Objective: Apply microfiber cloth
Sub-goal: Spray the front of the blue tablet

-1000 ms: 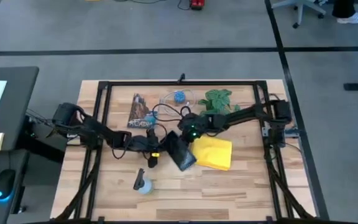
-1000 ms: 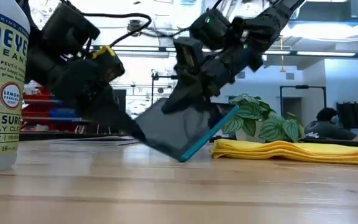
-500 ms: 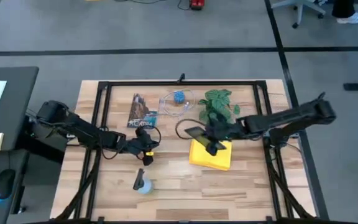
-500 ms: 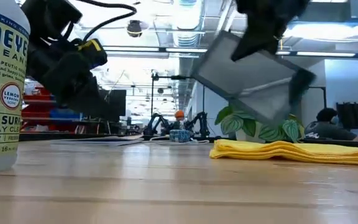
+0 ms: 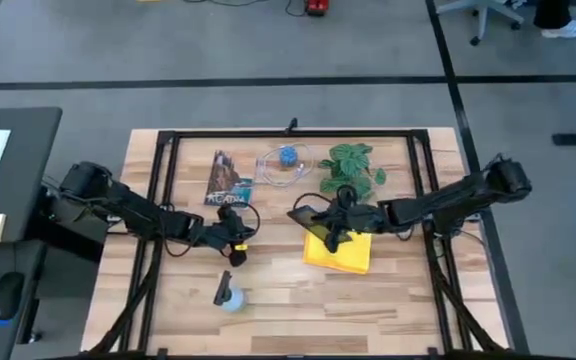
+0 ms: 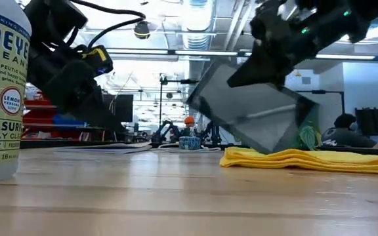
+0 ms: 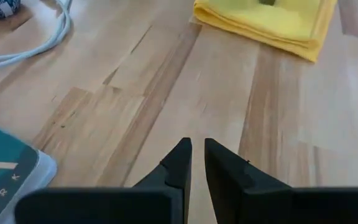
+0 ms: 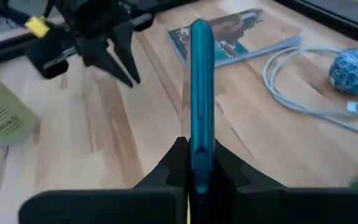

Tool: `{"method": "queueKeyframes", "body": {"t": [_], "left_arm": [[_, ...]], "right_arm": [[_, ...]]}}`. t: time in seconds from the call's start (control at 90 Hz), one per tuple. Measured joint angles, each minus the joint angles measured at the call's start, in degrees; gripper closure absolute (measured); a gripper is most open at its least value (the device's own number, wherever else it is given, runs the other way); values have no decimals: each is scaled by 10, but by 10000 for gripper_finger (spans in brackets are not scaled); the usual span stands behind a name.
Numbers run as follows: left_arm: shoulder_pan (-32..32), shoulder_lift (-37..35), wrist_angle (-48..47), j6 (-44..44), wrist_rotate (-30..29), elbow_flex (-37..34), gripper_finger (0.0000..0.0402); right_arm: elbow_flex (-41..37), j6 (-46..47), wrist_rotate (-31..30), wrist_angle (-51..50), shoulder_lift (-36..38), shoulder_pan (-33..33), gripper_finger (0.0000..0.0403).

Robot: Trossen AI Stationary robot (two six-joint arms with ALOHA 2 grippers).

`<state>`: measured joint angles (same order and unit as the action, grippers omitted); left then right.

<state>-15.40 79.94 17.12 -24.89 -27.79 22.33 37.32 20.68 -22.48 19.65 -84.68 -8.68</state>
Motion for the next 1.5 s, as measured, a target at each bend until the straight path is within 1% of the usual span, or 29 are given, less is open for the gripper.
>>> {"method": "queueKeyframes", "body": {"t": [0.2,0.311,0.467,0.567,0.656,0.8,0.878,0.967,1.044,1.122,1.2,1.267,1.378,1.444,1.5], "left_arm": [[0,0,1,-5,0,0,377],[0,0,-1,-8,0,0,377],[0,0,-1,-9,0,0,377],[0,0,-1,-9,0,0,377],[0,0,-3,-9,0,0,377],[0,0,-14,-19,0,0,377],[0,0,-14,-20,0,0,377],[0,0,-13,-20,0,0,377],[0,0,-13,-20,0,0,377],[0,0,-8,-19,0,0,377],[-5,0,33,-1,-2,0,377],[-14,0,108,48,-2,-1,377],[-24,9,274,163,1,0,377],[-19,17,351,217,4,1,376],[-7,23,392,245,9,4,370]], "right_arm": [[5,-21,3,164,-96,9,390],[15,-37,2,188,-111,9,390],[25,-76,-3,181,-93,3,391],[27,-86,-31,189,-76,0,391],[27,-98,-41,185,-62,-7,391],[27,-101,-66,145,-8,-37,391],[23,-80,-99,91,28,-58,391],[-13,-36,-178,65,60,-89,391],[-64,-3,-246,105,80,-121,391],[-117,24,-284,189,87,-152,391],[-159,31,-289,299,75,-173,391],[-176,12,-294,380,53,-182,391],[-173,-56,-289,492,14,-178,391],[-158,-103,-270,547,-10,-165,391],[-143,-138,-245,579,-25,-154,391]]}}
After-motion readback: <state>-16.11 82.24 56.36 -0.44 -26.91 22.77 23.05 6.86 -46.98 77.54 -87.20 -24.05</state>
